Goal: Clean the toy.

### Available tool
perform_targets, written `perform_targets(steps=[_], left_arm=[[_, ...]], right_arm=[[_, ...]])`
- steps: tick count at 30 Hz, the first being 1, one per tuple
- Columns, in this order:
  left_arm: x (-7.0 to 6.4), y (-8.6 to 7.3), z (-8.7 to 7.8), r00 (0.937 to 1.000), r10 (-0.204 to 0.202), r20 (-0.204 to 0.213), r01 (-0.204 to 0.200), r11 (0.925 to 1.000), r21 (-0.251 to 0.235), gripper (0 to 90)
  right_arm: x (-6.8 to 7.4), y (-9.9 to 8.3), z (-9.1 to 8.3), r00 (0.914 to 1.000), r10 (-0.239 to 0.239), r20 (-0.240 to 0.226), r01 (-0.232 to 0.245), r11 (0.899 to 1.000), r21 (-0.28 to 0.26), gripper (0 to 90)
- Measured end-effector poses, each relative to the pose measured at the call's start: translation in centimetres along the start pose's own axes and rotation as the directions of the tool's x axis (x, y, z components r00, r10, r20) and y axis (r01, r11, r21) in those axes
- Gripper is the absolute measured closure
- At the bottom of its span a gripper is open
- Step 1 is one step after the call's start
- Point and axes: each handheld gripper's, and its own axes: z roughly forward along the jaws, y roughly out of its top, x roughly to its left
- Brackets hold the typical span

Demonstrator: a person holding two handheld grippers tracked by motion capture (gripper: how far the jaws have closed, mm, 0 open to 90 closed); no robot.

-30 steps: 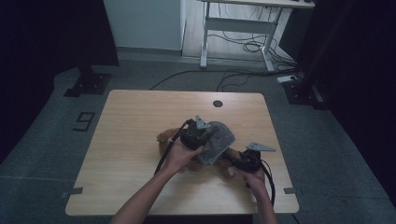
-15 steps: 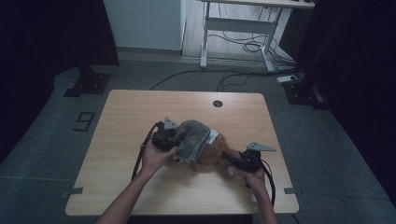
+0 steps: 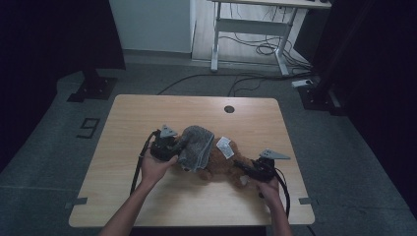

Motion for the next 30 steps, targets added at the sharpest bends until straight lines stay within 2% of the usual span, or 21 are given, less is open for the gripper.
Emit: perform_targets(steps=[2,4,8,11,12,14,16,17,19,24,30], left_arm=[[-0.4,0.4,-0.2,0.9998,0.006,0.018,-0.006,0.9999,-0.013,79.1],[-1.4,1.3,-0.2,0.9992,0.022,0.034,-0.021,0.9992,-0.033,79.0],[-4.5,3.5,0.7,0.994,0.076,0.079,-0.071,0.9958,-0.058,79.1],[-7.3,4.5,2.6,0.9869,0.122,0.105,-0.118,0.992,-0.044,79.0],[-8.2,4.6,3.6,0.985,0.132,0.111,-0.13,0.9912,-0.025,79.0],[-9.0,4.6,5.0,0.9837,0.142,0.11,-0.144,0.9896,0.007,79.1],[-9.7,4.3,6.2,0.9836,0.156,0.091,-0.159,0.9869,0.028,79.1],[-9.9,4.1,6.7,0.9822,0.171,0.077,-0.175,0.9839,0.038,79.1],[-9.9,3.9,6.9,0.983,0.168,0.073,-0.171,0.9845,0.036,79.1],[-9.3,3.3,6.3,0.9777,0.209,0.018,-0.21,0.9765,0.048,79.0],[-7.2,2.2,5.2,0.983,0.183,-0.004,-0.183,0.9815,0.056,79.0]], right_arm=[[0.0,0.0,0.1,1.0,0.001,0.004,-0.001,1.0,-0.003,61.9],[0.0,0.0,0.1,1.0,0.003,0.003,-0.003,1.0,-0.002,61.9],[0.1,0.0,0.1,1.0,-0.003,0.005,0.003,1.0,-0.003,61.9],[0.1,0.0,0.1,1.0,-0.004,0.007,0.004,1.0,-0.001,62.0],[0.1,0.0,0.1,1.0,-0.005,0.006,0.005,1.0,0.001,62.0],[0.1,0.0,0.1,1.0,-0.005,0.006,0.005,1.0,0.002,62.0],[0.2,0.0,0.1,1.0,-0.004,0.007,0.004,1.0,0.0,62.0],[0.2,0.0,0.1,1.0,-0.006,0.007,0.006,1.0,0.002,62.0],[0.2,0.1,0.1,0.9999,-0.01,0.008,0.01,1.0,0.003,62.1],[0.1,0.1,0.1,1.0,-0.008,0.004,0.008,1.0,0.001,62.0],[0.1,0.0,0.1,1.0,-0.002,0.002,0.002,1.0,0.001,62.1]])
